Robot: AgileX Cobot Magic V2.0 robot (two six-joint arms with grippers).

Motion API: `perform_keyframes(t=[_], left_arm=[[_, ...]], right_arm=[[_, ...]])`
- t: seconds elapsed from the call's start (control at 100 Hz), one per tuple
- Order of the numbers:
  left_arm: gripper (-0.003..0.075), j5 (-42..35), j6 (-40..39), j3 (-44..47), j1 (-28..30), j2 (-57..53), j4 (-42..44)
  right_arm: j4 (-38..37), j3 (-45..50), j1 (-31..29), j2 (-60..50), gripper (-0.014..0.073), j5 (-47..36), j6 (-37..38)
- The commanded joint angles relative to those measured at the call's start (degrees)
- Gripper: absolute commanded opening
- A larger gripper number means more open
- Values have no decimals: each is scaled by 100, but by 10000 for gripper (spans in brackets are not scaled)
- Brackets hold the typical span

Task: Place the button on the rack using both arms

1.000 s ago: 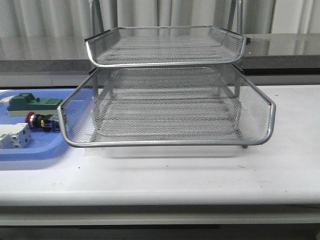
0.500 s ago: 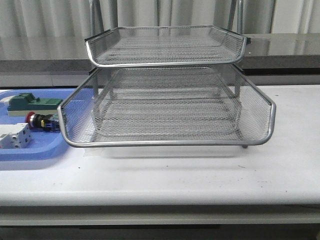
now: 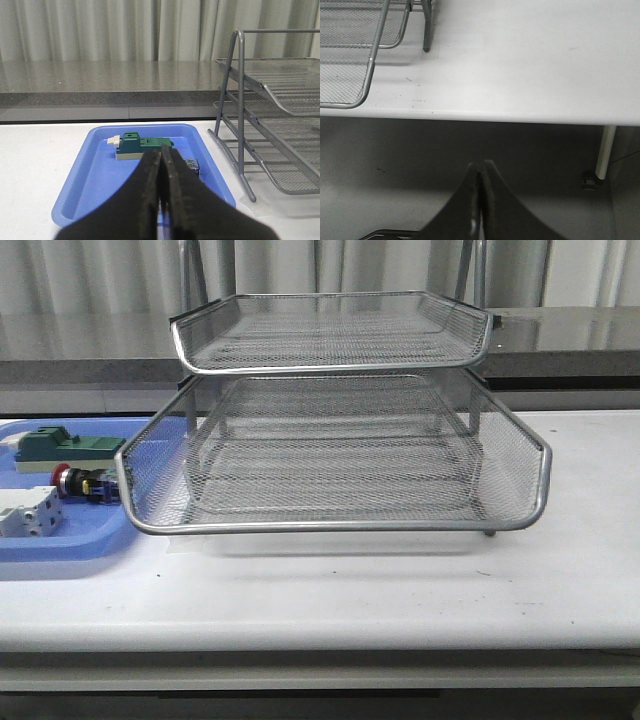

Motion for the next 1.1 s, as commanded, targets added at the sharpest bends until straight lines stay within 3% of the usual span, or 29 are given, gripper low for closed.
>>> perform_keyframes(t=[0.0,0.48,0.64,0.84,1.09], left_arm=[[-20,-454,-62,270,-6,-182,-51],[-20,-734,-62,209,-6,-182,-66],[-20,-660,-62,-156,-6,-94,-652],[-20,161,-62,-1084,-6,514,-998],[-20,1248,-62,-2656,-6,2163,-987]], right_arm=[[-61,-189,1,23,-70,-324,-16],[-61,-189,1,23,-70,-324,-16],[-61,-189,1,23,-70,-324,-16],[-61,-189,1,23,-70,-324,-16],[-61,-189,1,23,-70,-324,-16]])
